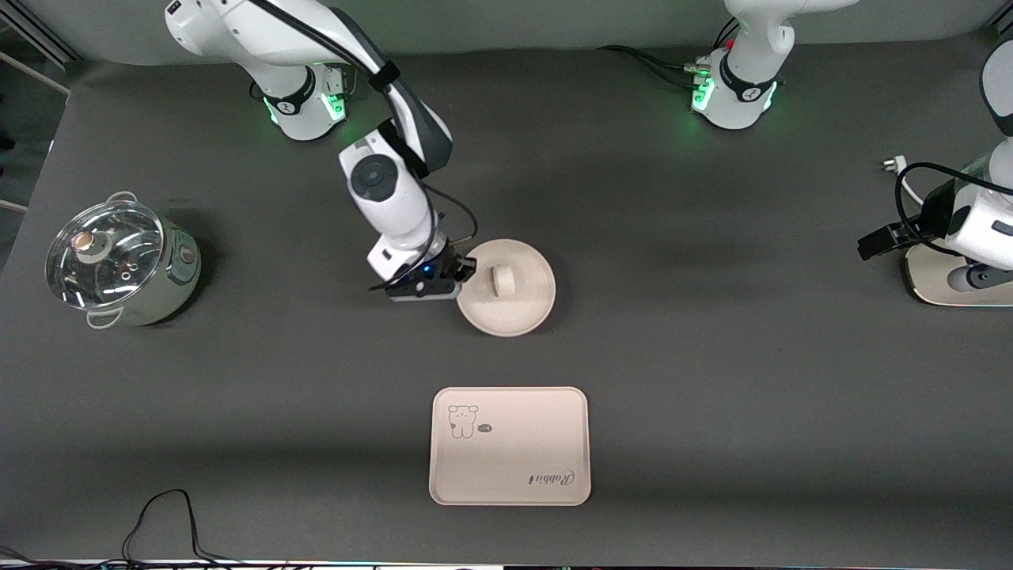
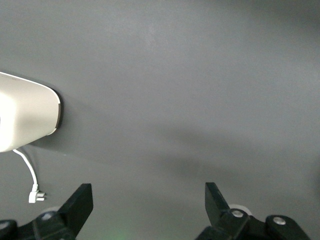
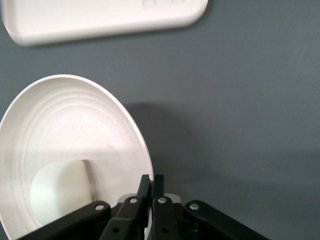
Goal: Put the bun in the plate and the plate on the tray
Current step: 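Carry the plate with the right gripper onto the bunny tray, then release the plate on the tray and pull the right gripper back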
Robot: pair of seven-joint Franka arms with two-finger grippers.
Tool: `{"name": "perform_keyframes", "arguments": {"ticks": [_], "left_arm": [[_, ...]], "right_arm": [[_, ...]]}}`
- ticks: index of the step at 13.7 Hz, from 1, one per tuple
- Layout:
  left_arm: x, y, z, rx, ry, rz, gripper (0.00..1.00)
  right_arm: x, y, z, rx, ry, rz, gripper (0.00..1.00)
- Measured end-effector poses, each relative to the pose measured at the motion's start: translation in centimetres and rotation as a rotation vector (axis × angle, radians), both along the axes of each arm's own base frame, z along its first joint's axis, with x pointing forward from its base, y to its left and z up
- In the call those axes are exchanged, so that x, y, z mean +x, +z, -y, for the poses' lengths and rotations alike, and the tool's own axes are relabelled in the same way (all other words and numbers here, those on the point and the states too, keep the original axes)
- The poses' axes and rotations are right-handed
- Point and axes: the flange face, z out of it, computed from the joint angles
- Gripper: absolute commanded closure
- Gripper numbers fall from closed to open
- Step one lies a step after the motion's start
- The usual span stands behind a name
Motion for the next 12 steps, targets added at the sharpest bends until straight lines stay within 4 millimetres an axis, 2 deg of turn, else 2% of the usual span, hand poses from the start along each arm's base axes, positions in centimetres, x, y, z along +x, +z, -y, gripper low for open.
{"name": "perform_keyframes", "arguments": {"ticks": [2, 4, 6, 8, 10, 12], "left_arm": [[-0.2, 1.3, -0.3, 0.001, 0.007, -0.014, 0.00], [-0.4, 3.4, -1.3, 0.000, 0.013, -0.008, 0.00], [-0.3, 4.0, -1.5, -0.002, 0.007, -0.001, 0.00], [-0.2, 3.7, -0.8, -0.002, -0.007, -0.008, 0.00], [-0.1, 3.5, -0.4, -0.002, -0.014, -0.012, 0.00], [-0.1, 3.4, -0.3, -0.002, -0.015, -0.014, 0.00]], "right_arm": [[4.5, 3.7, 1.8, 0.028, -0.022, 0.049, 1.00], [8.7, 5.0, 2.4, 0.049, -0.037, 0.101, 1.00], [12.5, 2.9, 1.0, 0.059, -0.043, 0.131, 1.00], [15.7, -1.2, 0.0, 0.059, -0.049, 0.145, 1.00], [17.8, -4.8, 0.1, 0.060, -0.062, 0.160, 1.00], [19.2, -6.9, 0.5, 0.070, -0.077, 0.184, 1.00]]}}
